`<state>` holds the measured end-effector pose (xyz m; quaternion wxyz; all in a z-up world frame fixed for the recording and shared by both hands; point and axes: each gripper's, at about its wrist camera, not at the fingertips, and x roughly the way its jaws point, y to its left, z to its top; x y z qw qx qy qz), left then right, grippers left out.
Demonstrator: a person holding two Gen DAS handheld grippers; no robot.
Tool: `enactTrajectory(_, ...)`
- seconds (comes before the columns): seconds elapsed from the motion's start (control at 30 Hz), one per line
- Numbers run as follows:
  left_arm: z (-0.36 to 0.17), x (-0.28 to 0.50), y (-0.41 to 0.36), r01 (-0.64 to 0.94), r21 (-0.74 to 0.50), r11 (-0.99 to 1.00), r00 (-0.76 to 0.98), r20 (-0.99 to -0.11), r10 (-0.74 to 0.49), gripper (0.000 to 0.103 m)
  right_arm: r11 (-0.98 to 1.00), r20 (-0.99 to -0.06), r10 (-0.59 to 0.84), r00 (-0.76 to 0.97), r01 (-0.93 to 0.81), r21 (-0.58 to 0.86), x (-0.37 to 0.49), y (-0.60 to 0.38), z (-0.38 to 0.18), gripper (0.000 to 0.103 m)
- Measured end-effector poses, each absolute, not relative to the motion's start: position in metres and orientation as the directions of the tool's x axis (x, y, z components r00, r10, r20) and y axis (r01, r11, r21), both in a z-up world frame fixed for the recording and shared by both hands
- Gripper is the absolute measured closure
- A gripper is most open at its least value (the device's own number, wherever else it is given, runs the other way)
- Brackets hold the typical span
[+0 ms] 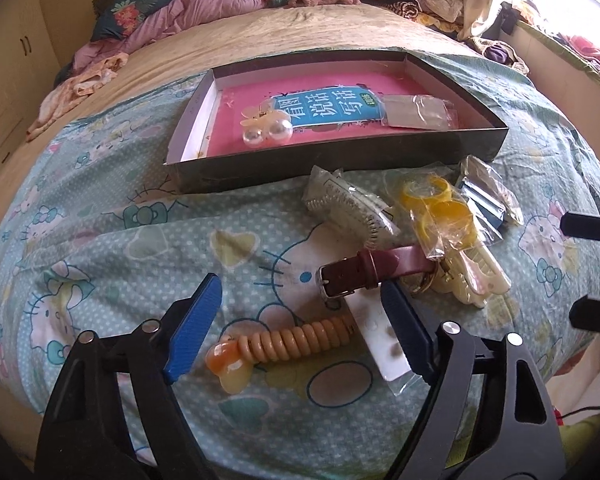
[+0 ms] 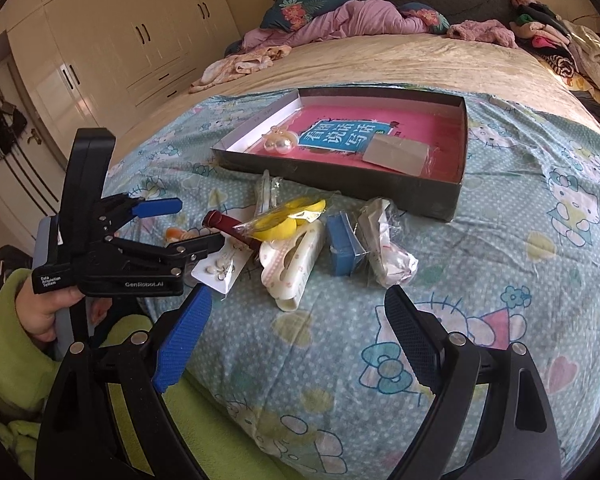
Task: Organize jewelry
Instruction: 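Grasp the red-strap watch with the left tool while the right tool grasps the white hair clip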
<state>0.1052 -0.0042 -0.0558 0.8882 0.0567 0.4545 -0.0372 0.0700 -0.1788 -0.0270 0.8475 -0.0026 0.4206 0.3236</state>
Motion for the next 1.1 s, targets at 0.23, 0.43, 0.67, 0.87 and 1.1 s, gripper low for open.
enactTrajectory(0.23,-0.058,0.121,-0.001,0.164,-0.026,0.986,0.568,-0.815,-0.116,0.077,0.793,-0.741,0.534,0.406,-0.546,0.272,0.078,-0.162,-0.045,0.016)
enactTrajectory(0.43,-0.057,0.125,0.007,0.168,-0.099,0.981,0.568,-0.804,-0.178,0.094,0.798,-0.767,0.516,0.380,-0.539,0.270,0.089,-0.149,-0.061,0.030)
enactTrajectory(0.67,-0.035,0.116,0.014,0.165,-0.132,0.977,0.629,-0.749,-0.207,0.100,0.794,-0.778,0.511,0.364,-0.547,0.265,0.099,-0.131,-0.072,0.049)
enactTrajectory(0.87,-0.024,0.119,0.019,0.154,-0.144,0.978,0.656,-0.725,-0.210,0.100,0.800,-0.770,0.502,0.393,-0.549,0.241,0.104,-0.126,-0.076,0.066)
enactTrajectory(1.1,-0.012,0.118,0.027,0.137,-0.139,0.981,0.683,-0.704,-0.195,0.100,0.785,-0.747,0.520,0.415,-0.577,0.225,0.096,-0.136,-0.058,0.066)
